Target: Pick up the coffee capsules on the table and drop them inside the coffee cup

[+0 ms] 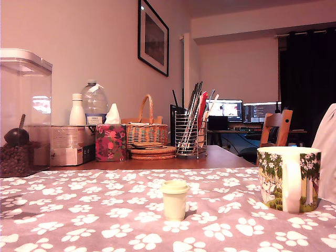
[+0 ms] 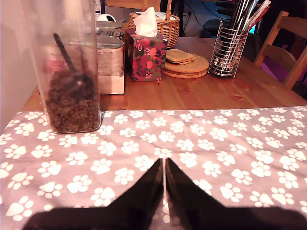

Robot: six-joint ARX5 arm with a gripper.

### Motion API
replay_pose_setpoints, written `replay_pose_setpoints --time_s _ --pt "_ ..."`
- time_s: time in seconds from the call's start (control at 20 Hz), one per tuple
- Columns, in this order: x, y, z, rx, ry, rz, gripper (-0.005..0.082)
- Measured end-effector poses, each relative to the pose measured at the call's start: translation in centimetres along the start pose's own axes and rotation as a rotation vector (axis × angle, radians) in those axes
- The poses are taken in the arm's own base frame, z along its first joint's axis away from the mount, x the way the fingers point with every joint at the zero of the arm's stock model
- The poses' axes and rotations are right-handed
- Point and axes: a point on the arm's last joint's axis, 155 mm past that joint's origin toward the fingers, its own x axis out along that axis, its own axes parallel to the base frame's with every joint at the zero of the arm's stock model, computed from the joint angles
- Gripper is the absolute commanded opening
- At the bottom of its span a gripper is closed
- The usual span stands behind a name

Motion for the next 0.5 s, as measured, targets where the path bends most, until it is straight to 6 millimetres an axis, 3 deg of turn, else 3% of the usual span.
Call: replay_pose_setpoints --time_s 0.1,0.3,0.5 --pt "-0.5 0.4 -0.8 -0.003 0.019 0.023 -0.0021" --pt "-0.7 0.3 -0.5 0.0 -0.002 0.019 -0.0021" --pt "-0.7 -0.7 -0.5 -0.026 0.001 -0.038 -0.0021"
